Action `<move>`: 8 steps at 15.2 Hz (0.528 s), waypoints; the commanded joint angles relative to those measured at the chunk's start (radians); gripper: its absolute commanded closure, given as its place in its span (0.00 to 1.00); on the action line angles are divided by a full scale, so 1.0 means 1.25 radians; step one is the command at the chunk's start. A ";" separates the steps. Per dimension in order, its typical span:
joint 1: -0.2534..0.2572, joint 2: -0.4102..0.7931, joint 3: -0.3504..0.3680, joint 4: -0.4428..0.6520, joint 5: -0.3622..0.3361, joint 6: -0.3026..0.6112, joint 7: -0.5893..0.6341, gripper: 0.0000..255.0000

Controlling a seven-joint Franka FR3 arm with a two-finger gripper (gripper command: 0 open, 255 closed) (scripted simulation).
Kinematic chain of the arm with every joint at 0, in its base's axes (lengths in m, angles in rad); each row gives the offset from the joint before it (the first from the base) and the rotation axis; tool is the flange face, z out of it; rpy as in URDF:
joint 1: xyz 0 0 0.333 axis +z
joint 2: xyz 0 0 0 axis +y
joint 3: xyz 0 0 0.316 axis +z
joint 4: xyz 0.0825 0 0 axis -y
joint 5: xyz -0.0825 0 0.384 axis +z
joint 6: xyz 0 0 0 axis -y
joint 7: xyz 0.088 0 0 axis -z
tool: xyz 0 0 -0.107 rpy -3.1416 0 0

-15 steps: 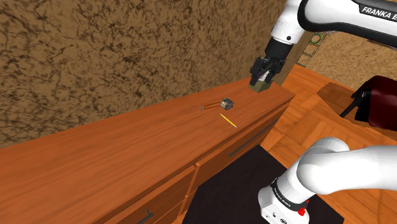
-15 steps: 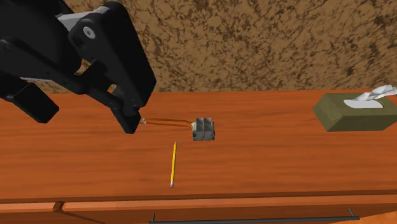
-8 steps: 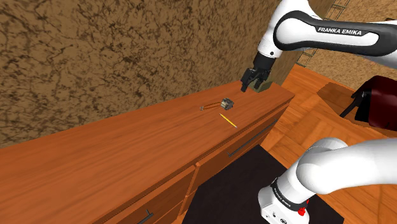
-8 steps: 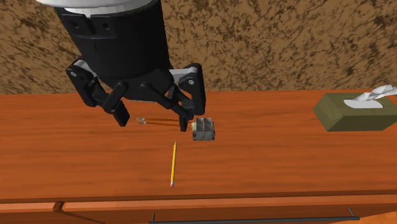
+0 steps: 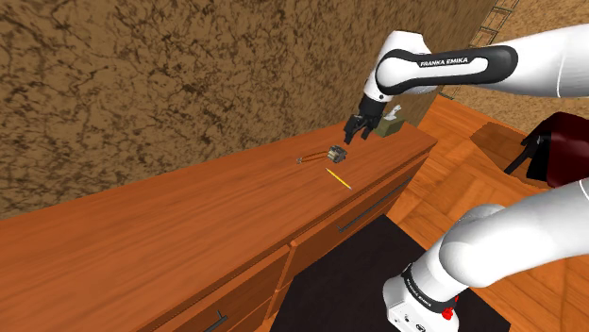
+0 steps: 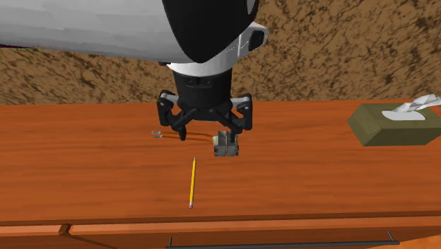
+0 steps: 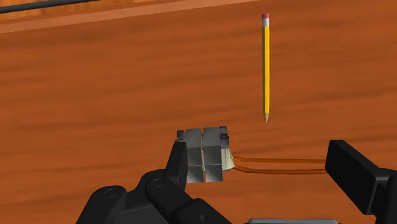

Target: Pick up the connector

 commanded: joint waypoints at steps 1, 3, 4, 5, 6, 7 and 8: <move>-0.001 0.052 -0.018 0.009 0.004 0.045 -0.031 0.00; -0.001 0.109 -0.034 0.023 0.012 0.087 -0.061 0.00; -0.001 0.139 -0.041 0.032 0.018 0.106 -0.076 0.00; -0.001 0.169 -0.048 0.043 0.026 0.126 -0.092 0.00; -0.002 0.192 -0.053 0.052 0.032 0.140 -0.105 0.00; -0.002 0.198 -0.053 0.046 0.034 0.151 -0.107 0.00; -0.002 0.204 -0.053 0.040 0.035 0.162 -0.108 0.00</move>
